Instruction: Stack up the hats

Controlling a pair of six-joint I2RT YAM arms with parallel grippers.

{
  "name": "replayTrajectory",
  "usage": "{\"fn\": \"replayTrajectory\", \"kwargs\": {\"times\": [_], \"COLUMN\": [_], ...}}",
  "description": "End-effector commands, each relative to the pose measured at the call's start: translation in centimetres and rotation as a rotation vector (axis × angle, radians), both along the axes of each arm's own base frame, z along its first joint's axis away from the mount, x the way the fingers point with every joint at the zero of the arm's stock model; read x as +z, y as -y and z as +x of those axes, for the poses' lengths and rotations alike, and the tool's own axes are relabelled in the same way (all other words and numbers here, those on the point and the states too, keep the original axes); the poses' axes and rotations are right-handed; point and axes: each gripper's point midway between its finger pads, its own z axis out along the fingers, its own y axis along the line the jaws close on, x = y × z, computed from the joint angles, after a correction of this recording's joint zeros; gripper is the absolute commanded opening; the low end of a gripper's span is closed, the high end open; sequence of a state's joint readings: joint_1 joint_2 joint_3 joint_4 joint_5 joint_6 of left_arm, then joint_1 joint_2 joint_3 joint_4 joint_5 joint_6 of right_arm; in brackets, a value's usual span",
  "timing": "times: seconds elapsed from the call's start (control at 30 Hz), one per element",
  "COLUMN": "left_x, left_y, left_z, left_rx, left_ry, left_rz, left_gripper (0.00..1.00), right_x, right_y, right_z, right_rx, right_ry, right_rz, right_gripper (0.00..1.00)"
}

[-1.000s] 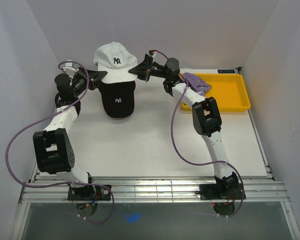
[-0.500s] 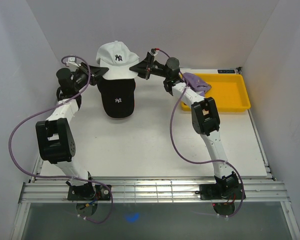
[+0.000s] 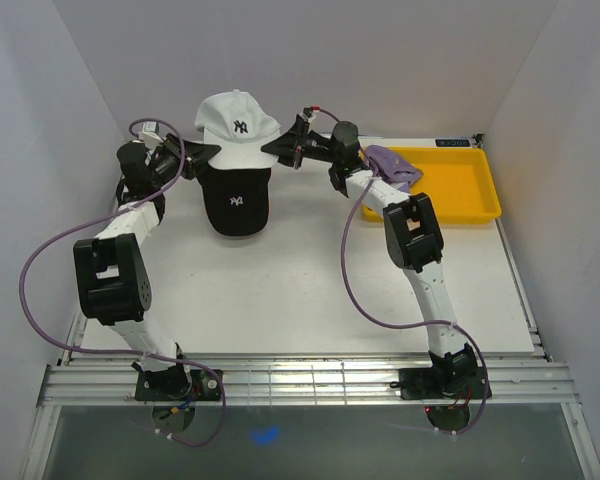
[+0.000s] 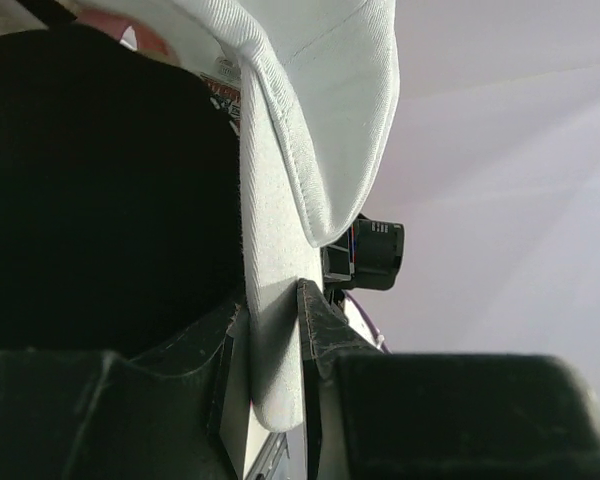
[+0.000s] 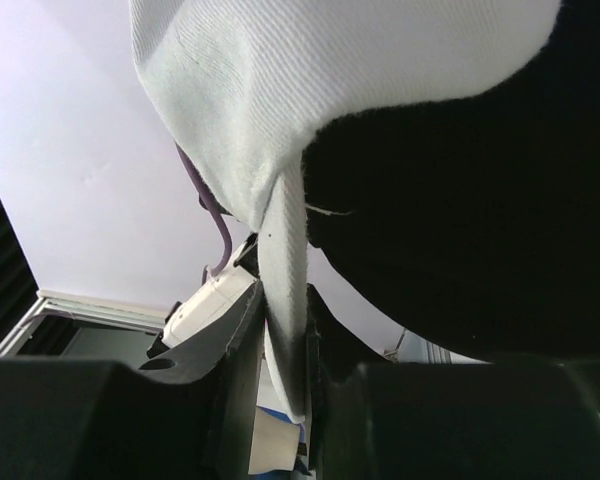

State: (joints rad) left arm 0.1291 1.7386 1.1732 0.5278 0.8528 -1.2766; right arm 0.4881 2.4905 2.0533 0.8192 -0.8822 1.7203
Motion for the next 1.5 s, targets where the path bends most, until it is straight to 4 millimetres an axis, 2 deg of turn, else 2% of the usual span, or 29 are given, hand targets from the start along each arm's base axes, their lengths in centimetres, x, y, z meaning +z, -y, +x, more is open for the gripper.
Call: {"fn": "replayTrajectory", "kwargs": {"times": [0.0, 0.23, 0.43, 0.67, 1.03, 1.3, 1.47], "left_x": [2.3, 2.2, 1.2, -0.2, -2.0, -3.9, -5.0], "left_y": [1.9, 1.4, 0.9, 0.4, 0.0, -0.9, -1.3], "left_z": [-3.5, -4.9, -6.4, -7.8, -8.8, -9.5, -9.8], "left_rx": [-0.116, -0.111, -0.108, -0.099, -0.067, -0.026, -0.007], "left_ry": [0.098, 0.099, 0.081, 0.049, -0.011, -0.068, -0.105], "left_rz": [0.045, 0.052, 0.061, 0.066, 0.082, 0.091, 0.095], "left_gripper": [0.0, 0.0, 0.0, 0.0, 0.0, 0.0, 0.0], "right_x": [4.4, 3.4, 2.8, 1.1, -1.9, -2.9, -3.2], "right_y": [-0.4, -0.5, -0.7, -1.0, -0.7, -0.7, -0.6], "right_z": [-3.0, -4.4, -5.5, -6.5, -7.7, -8.0, -8.4], "right_rx": [0.023, 0.046, 0.065, 0.081, 0.088, 0.09, 0.092], "right_ry": [0.151, 0.168, 0.181, 0.162, 0.127, 0.115, 0.117], "right_rz": [0.037, 0.003, -0.021, -0.053, -0.085, -0.099, -0.102], "right_gripper": [0.24, 0.24, 0.24, 0.25, 0.25, 0.26, 0.31]}}
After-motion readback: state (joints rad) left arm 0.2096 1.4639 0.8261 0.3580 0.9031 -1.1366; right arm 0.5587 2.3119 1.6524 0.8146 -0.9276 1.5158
